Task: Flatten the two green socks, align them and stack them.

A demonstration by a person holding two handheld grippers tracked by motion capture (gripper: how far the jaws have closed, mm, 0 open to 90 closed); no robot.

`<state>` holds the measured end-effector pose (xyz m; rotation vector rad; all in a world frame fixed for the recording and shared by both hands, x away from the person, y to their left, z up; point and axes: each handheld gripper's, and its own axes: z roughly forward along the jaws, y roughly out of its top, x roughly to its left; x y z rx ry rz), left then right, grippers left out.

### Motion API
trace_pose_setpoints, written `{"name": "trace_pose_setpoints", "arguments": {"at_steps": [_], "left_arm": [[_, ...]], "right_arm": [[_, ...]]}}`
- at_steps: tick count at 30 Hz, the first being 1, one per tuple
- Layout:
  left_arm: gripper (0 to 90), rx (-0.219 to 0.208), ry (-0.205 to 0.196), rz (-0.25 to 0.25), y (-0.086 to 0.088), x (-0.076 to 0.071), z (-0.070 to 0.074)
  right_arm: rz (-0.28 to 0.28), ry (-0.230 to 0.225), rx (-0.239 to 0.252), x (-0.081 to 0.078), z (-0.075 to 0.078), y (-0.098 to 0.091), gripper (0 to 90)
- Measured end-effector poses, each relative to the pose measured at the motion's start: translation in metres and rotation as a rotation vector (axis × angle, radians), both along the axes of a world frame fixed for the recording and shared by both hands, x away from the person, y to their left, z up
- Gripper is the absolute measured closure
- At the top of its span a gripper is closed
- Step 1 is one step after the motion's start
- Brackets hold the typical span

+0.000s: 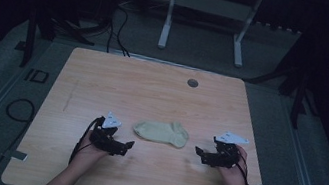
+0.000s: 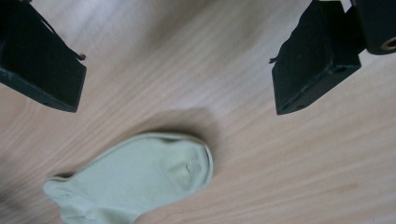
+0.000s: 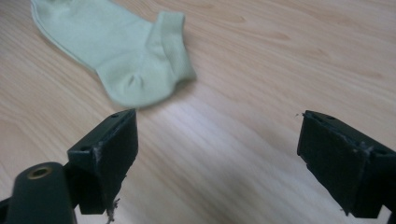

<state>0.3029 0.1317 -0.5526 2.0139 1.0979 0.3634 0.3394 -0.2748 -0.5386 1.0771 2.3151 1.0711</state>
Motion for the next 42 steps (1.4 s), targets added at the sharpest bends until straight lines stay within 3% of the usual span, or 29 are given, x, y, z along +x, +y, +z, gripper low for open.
{"name": "trace_pose_setpoints", "arguments": {"at_steps": [4, 12, 15, 17, 33, 37, 42], "left_arm": [[3.1, 0.008, -0.002, -0.005, 0.009, -0.010, -0.003], [3.1, 0.005, 0.001, 0.035, 0.025, -0.024, -0.006], [3.1, 0.033, 0.015, 0.026, 0.031, -0.029, -0.009], [3.1, 0.027, 0.033, 0.028, 0.035, -0.032, -0.011], [3.1, 0.040, 0.009, 0.122, 0.076, -0.060, -0.014], [3.1, 0.015, 0.004, 0.144, 0.084, -0.064, -0.015], [3.1, 0.020, 0.000, 0.168, 0.094, -0.071, -0.015]], "right_arm": [[-0.023, -0.006, -0.007, -0.008, -0.003, -0.013, 12.4], [-0.063, -0.013, -0.010, -0.021, -0.010, -0.033, 12.4], [-0.083, -0.008, -0.003, -0.026, -0.012, -0.039, 12.4], [-0.088, -0.015, -0.009, -0.029, -0.014, -0.042, 12.5], [-0.182, -0.005, 0.037, -0.051, -0.020, -0.073, 12.5], [-0.196, -0.008, 0.046, -0.053, -0.020, -0.076, 12.5], [-0.204, -0.016, 0.052, -0.059, -0.019, -0.079, 12.5]]}}
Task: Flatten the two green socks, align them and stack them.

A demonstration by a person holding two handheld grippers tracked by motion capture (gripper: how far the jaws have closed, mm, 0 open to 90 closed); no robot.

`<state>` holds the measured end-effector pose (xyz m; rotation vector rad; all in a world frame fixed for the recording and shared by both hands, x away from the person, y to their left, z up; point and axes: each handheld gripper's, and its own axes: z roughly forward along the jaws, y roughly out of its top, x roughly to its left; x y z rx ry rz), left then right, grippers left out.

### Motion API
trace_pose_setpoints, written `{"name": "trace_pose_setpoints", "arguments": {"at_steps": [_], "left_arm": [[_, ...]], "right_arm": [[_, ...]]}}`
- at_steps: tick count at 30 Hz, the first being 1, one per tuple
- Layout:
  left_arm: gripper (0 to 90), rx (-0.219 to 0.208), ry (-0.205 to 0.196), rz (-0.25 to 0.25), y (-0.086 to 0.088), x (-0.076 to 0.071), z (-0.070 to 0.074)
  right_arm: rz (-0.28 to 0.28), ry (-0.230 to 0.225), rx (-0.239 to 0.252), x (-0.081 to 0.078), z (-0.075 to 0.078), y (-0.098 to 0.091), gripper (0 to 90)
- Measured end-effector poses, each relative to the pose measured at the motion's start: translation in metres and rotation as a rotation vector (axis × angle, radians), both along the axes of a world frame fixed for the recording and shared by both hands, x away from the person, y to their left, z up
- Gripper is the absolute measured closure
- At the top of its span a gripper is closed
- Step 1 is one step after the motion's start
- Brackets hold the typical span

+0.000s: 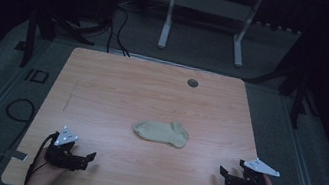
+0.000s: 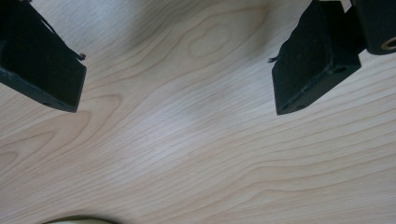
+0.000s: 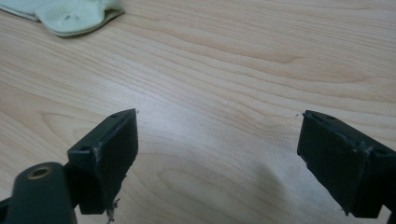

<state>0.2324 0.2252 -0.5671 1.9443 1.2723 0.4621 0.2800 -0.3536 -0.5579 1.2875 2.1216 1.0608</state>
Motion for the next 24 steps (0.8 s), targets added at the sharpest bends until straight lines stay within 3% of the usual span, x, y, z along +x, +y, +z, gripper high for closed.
{"name": "trace_pose_setpoints", "arguments": {"at_steps": [9, 15, 19, 24], "left_arm": [[3.1, -0.021, -0.036, 0.071, 0.020, -0.012, 0.000], [3.1, -0.039, -0.056, 0.130, 0.034, -0.009, 0.001], [3.1, -0.020, -0.052, 0.130, 0.032, -0.009, -0.003], [3.1, -0.026, -0.051, 0.122, 0.030, -0.009, -0.005]], "right_arm": [[-0.048, -0.036, 0.003, -0.008, -0.002, -0.006, 12.5], [-0.068, -0.046, -0.018, -0.009, -0.001, -0.011, 13.1], [-0.072, -0.053, -0.013, -0.009, -0.002, -0.012, 13.1], [-0.069, -0.042, -0.016, -0.008, -0.005, -0.009, 13.1]]}}
